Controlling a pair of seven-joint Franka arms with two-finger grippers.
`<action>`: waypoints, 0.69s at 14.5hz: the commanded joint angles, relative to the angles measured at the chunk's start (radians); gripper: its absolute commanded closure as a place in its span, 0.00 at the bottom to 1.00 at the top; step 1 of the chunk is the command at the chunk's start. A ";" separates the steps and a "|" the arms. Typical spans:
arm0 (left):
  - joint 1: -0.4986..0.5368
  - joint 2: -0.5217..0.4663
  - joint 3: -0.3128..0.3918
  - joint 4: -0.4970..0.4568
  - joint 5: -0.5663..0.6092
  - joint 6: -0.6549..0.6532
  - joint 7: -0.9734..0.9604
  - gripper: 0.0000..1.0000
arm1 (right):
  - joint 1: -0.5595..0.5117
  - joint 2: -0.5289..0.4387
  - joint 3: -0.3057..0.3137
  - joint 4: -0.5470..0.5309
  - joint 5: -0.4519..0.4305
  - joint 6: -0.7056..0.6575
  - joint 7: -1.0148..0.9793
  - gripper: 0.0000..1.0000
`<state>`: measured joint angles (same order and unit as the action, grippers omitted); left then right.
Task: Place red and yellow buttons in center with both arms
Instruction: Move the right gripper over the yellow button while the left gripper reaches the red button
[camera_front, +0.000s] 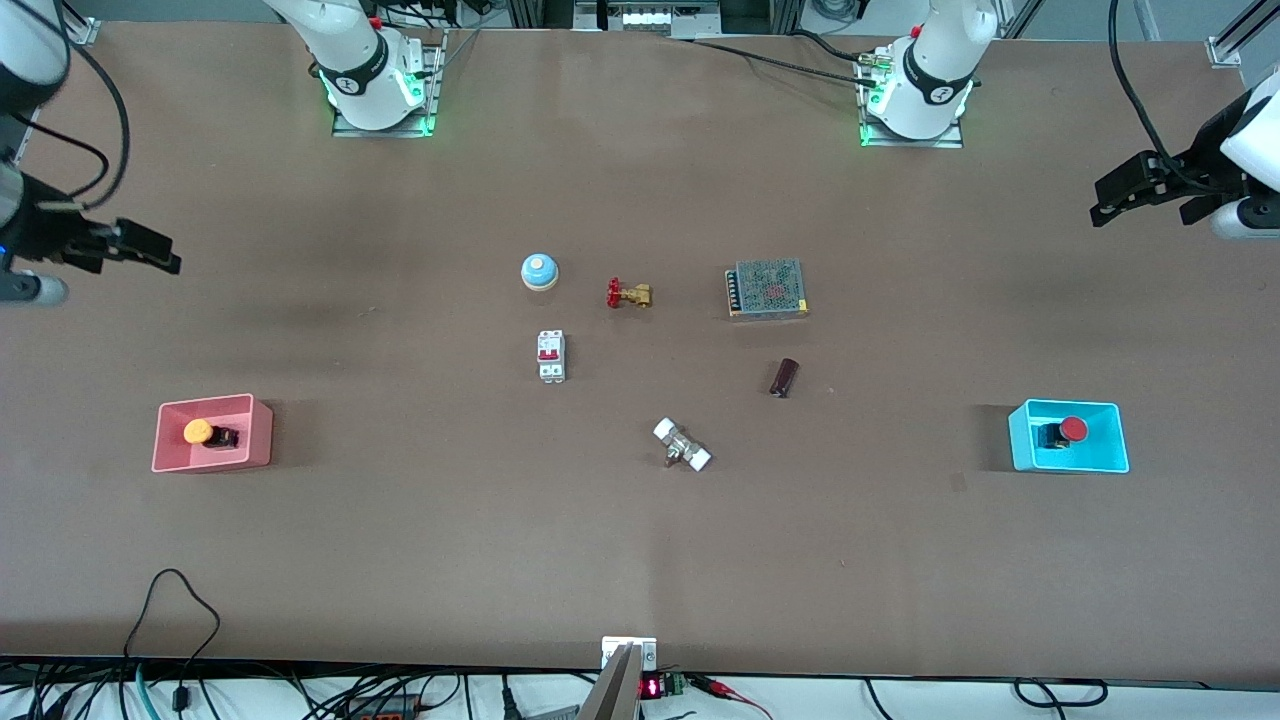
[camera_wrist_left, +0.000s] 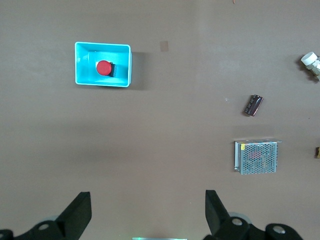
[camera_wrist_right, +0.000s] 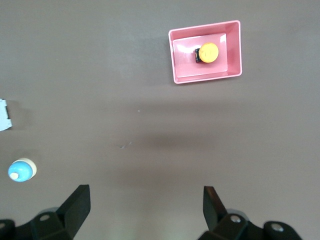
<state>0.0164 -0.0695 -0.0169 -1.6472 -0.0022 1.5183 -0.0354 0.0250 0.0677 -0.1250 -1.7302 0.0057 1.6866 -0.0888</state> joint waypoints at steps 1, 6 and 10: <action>-0.015 0.059 -0.005 0.059 0.001 -0.024 -0.012 0.00 | -0.019 0.093 -0.001 0.072 -0.018 0.031 -0.022 0.00; -0.023 0.328 -0.005 0.128 -0.015 0.028 -0.012 0.00 | -0.056 0.288 -0.002 0.205 -0.021 0.103 -0.025 0.00; 0.006 0.404 0.006 0.118 -0.030 0.158 0.075 0.00 | -0.091 0.405 -0.001 0.230 -0.019 0.232 -0.120 0.00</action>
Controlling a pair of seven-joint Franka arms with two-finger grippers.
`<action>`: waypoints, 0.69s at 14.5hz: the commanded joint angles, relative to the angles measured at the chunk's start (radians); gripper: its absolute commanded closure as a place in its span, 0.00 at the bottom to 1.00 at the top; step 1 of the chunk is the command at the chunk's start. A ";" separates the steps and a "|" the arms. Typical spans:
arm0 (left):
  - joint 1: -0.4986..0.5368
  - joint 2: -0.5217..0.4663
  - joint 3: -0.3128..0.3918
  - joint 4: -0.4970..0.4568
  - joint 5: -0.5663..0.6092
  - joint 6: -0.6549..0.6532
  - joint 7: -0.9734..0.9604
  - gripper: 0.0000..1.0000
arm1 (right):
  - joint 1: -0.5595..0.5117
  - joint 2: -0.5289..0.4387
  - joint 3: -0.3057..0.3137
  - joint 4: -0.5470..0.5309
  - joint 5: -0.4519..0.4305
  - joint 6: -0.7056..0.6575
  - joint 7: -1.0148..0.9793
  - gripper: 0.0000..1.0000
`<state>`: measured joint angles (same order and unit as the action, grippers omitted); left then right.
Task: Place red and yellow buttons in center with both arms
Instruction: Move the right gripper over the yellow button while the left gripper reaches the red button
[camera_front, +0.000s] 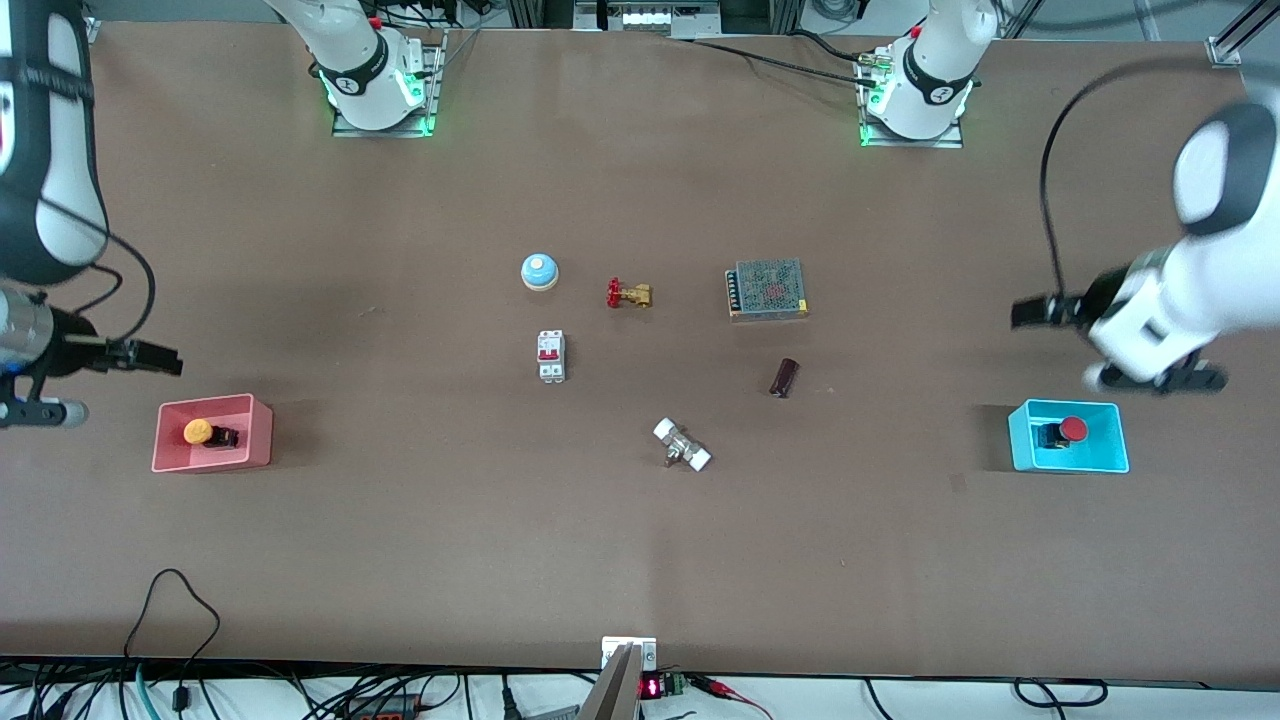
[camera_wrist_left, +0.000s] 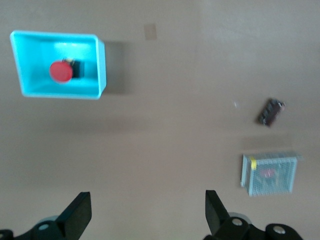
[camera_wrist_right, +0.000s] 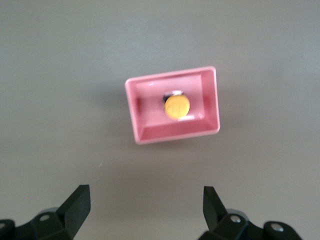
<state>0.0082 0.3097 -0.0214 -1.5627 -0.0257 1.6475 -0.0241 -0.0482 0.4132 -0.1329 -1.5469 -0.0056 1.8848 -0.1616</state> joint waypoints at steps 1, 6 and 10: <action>0.044 0.040 0.012 0.029 0.006 0.069 0.105 0.00 | -0.018 0.081 0.007 0.047 -0.008 0.055 -0.061 0.00; 0.165 0.117 0.014 -0.086 0.007 0.363 0.242 0.00 | -0.044 0.191 0.007 0.047 -0.004 0.207 -0.145 0.00; 0.202 0.202 0.012 -0.132 0.006 0.550 0.291 0.00 | -0.050 0.231 0.007 0.047 0.003 0.240 -0.161 0.00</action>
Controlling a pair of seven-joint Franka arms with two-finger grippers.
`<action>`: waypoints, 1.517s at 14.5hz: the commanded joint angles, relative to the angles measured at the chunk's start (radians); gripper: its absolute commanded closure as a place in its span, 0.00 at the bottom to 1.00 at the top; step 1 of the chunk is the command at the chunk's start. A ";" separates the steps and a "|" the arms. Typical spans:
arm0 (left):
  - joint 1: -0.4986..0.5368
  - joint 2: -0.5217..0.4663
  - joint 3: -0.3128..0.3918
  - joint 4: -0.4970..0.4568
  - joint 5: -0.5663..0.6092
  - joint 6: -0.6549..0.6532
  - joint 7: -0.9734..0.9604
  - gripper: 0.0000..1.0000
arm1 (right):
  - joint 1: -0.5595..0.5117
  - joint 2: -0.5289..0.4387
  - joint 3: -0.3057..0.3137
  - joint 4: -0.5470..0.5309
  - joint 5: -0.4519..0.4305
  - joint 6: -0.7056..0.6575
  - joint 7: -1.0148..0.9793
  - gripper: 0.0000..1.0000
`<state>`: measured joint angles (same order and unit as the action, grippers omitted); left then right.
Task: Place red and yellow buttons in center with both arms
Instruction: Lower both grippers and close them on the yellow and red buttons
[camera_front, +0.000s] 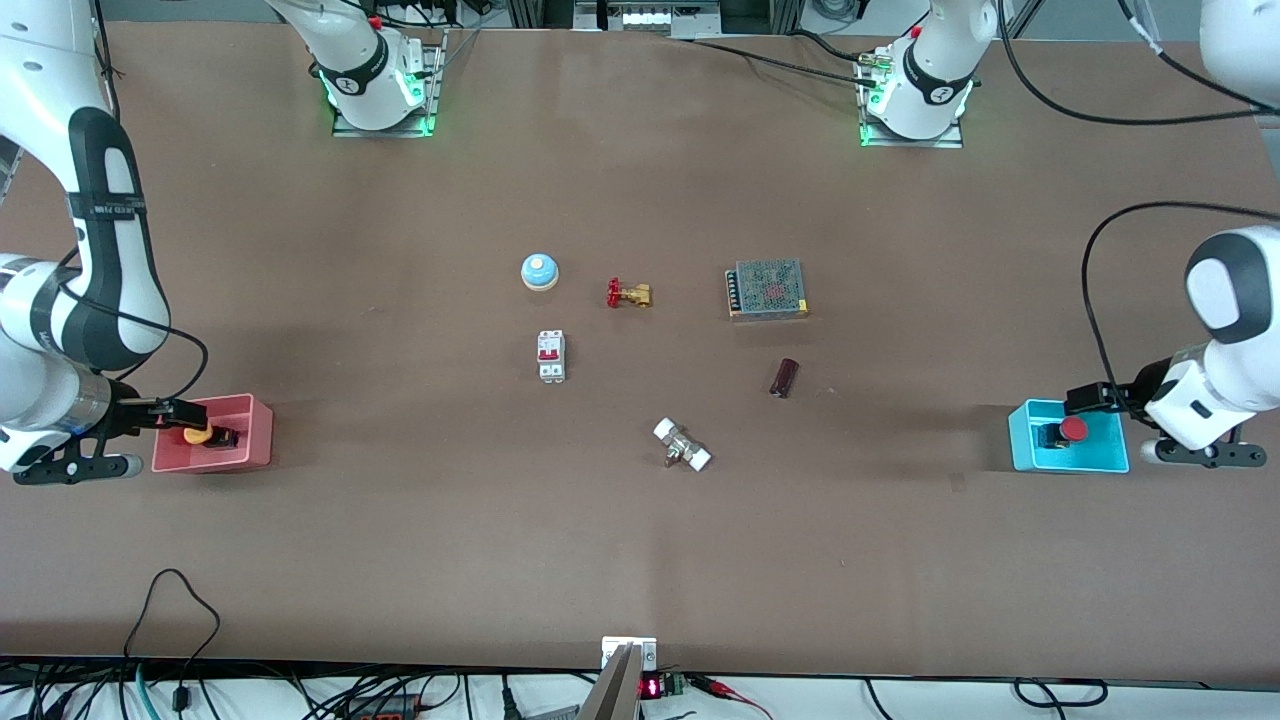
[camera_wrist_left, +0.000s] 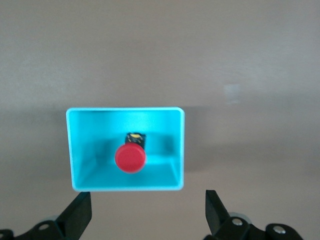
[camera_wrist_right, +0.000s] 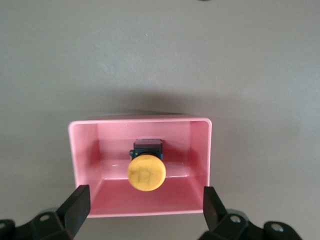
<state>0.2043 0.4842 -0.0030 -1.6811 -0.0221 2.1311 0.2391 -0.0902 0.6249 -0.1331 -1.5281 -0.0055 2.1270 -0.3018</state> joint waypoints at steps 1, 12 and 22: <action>0.010 0.046 -0.006 -0.015 0.001 0.097 0.029 0.00 | -0.006 0.027 0.009 0.028 0.002 -0.002 -0.016 0.00; 0.040 0.122 -0.008 -0.080 -0.002 0.263 0.065 0.00 | -0.017 0.090 0.009 0.026 0.015 0.010 -0.010 0.00; 0.038 0.143 -0.008 -0.075 -0.009 0.263 0.049 0.31 | -0.028 0.118 0.015 0.029 0.015 0.013 -0.007 0.00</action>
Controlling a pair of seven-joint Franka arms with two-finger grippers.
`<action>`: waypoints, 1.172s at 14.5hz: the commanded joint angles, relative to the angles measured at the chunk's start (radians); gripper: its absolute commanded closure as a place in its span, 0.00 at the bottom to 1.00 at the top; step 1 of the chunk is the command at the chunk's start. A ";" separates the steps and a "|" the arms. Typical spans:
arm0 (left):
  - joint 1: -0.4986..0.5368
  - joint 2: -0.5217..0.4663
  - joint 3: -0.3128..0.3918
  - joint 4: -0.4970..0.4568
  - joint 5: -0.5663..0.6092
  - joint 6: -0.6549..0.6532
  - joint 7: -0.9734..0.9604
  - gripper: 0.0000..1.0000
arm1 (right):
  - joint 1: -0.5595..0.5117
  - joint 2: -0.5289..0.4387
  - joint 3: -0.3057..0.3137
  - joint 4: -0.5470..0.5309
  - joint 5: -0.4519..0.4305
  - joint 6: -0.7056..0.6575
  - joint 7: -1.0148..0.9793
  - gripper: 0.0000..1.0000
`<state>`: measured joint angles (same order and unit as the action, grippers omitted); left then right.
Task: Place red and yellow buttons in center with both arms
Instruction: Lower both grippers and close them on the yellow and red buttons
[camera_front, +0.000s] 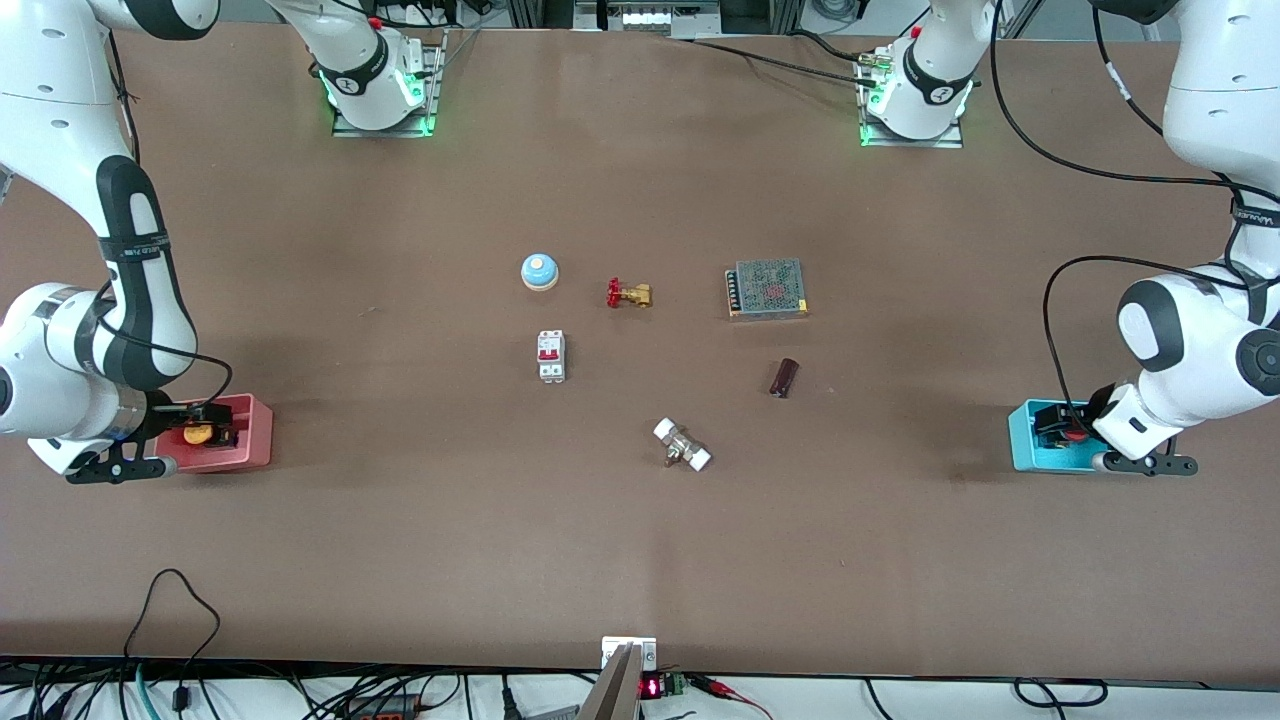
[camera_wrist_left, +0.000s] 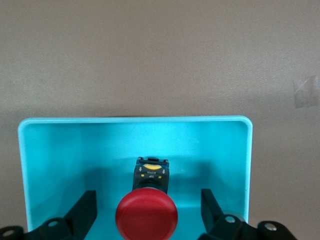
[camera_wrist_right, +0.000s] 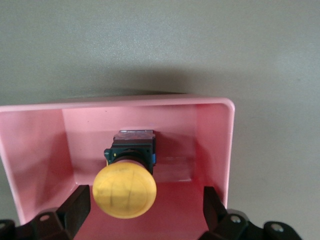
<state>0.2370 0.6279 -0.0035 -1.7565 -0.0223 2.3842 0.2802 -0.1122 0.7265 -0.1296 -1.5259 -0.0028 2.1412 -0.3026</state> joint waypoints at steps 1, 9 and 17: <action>0.005 0.000 -0.007 0.003 -0.008 0.009 0.008 0.40 | -0.006 0.016 0.013 0.027 0.014 0.000 -0.004 0.00; -0.001 -0.010 -0.007 0.115 -0.010 -0.130 0.007 0.99 | -0.007 0.036 0.015 0.052 0.041 0.016 -0.007 0.00; -0.120 -0.083 -0.018 0.215 -0.011 -0.358 -0.192 0.99 | -0.007 0.042 0.015 0.053 0.041 0.029 -0.015 0.19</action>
<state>0.1809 0.5905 -0.0274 -1.5184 -0.0237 2.0625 0.1731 -0.1117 0.7521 -0.1217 -1.5006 0.0217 2.1722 -0.3025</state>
